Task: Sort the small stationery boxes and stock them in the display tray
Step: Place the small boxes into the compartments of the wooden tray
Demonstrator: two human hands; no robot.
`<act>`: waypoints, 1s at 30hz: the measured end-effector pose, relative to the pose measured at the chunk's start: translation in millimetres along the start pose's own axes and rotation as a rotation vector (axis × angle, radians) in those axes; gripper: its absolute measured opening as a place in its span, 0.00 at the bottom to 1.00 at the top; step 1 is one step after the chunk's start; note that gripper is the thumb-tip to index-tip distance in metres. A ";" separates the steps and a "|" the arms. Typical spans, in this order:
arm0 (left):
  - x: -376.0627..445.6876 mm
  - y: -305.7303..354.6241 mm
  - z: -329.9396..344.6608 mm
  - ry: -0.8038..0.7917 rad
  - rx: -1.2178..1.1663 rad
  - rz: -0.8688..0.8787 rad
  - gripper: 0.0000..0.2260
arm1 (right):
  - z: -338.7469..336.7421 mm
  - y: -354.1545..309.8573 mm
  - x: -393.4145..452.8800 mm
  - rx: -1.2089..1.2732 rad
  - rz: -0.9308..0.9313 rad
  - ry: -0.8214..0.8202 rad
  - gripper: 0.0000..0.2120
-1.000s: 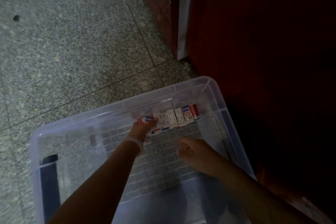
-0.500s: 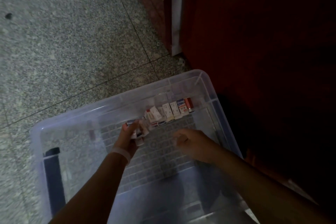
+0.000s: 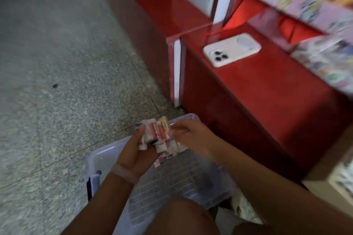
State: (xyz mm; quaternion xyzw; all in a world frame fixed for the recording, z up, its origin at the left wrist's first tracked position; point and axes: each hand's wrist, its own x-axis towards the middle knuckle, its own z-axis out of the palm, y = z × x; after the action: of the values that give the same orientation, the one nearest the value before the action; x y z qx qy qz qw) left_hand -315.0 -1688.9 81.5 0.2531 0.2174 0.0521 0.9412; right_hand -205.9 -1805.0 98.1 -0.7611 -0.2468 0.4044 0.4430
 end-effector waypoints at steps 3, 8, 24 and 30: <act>-22.9 4.7 56.3 -0.092 0.015 0.011 0.31 | -20.8 -29.2 -40.5 -0.223 -0.119 0.184 0.08; -51.8 -4.7 125.1 -0.214 -0.073 -0.009 0.35 | -59.7 -64.2 -113.3 -0.083 -0.193 0.376 0.05; -122.5 -150.7 306.4 -0.436 -0.085 -0.285 0.42 | -168.7 -44.4 -350.7 0.524 -0.221 1.038 0.06; -117.6 -199.1 316.4 -0.447 -0.021 -0.450 0.30 | -241.6 35.3 -440.5 -0.247 0.298 1.211 0.06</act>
State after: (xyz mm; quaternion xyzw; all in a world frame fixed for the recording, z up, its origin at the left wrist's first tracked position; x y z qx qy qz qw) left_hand -285.4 -2029.5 273.1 0.1944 0.0553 -0.2120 0.9561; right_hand -246.5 -2260.1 309.8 -0.9265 0.1114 -0.0718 0.3521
